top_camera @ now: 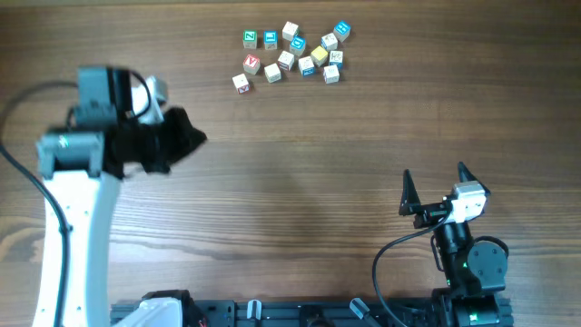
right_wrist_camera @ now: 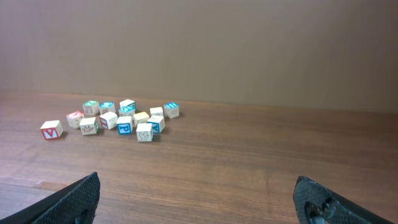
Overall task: Form a horizontal line
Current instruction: 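Raise the left arm and move the left gripper over the block cluster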
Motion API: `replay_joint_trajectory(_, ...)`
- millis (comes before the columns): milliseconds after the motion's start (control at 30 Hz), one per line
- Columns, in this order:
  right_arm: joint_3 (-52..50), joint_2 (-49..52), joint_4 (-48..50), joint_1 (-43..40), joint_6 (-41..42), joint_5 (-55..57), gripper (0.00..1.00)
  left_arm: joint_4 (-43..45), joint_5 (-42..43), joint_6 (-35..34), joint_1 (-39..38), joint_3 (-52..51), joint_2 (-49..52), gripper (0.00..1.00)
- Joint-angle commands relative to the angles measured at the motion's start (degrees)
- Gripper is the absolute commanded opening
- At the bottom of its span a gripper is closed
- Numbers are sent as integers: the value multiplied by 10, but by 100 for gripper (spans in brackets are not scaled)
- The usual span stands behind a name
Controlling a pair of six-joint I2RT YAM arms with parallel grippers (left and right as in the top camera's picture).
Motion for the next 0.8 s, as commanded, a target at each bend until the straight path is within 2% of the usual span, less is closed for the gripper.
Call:
replay_joint_trajectory(0,-1,-2,1,-3,-6,-3,100,-62,-90,14,2,170,82,4)
replay_joint_trajectory(167,-1,-2,1,-3,-7,-3,100,-159,-164,27,-15,369,208,4)
replay_joint_trajectory(267,-1,-2,1,-3,-7,-3,100,-178,-199,27,-37,458,290,4)
replay_joint_trajectory(433,-1,-2,1,-3,-6,-3,100,-125,-216,27,-80,469,375,4)
replay_joint_trajectory(633,-1,-2,1,-3,-6,-3,100,11,-218,27,-126,469,456,4)
replay_joint_trajectory(767,-1,-2,1,-3,-6,-3,100,54,-264,27,-149,469,495,4)
